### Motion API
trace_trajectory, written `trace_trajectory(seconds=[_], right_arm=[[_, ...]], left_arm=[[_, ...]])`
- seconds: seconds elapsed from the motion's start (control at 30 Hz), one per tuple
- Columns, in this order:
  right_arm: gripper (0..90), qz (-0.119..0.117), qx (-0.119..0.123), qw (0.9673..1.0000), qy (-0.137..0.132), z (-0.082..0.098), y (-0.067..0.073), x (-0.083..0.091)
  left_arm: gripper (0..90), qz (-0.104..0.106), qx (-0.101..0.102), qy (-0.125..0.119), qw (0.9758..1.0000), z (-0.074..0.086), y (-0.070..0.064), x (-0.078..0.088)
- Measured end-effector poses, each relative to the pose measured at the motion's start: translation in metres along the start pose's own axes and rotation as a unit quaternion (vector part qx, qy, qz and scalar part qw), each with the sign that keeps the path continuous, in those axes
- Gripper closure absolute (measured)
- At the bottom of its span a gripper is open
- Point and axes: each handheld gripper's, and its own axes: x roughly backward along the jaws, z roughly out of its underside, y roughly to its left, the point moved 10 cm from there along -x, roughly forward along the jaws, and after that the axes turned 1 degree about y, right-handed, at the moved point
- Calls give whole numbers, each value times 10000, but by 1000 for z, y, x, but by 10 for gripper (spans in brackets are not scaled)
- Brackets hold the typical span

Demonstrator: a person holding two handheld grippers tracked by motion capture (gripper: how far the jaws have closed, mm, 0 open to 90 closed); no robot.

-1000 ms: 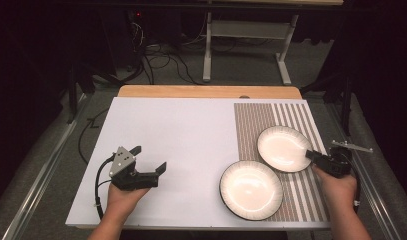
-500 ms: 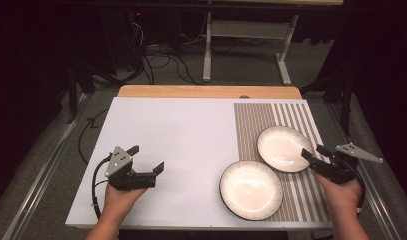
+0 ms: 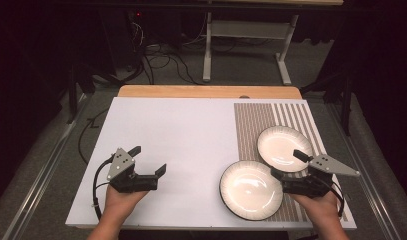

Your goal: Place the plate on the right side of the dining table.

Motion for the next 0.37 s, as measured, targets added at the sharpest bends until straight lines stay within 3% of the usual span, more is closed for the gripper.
trace_trajectory(seconds=[0.17, 0.37], right_arm=[[4, -113, 31, 9999, -49, 0, 13, 1], [4, -111, 22, 9999, -98, 0, 12, 3]], left_arm=[[0, 5, -62, -22, 10000, -2, -2, 2], [0, -38, -25, -55, 10000, -2, 0, 3]])
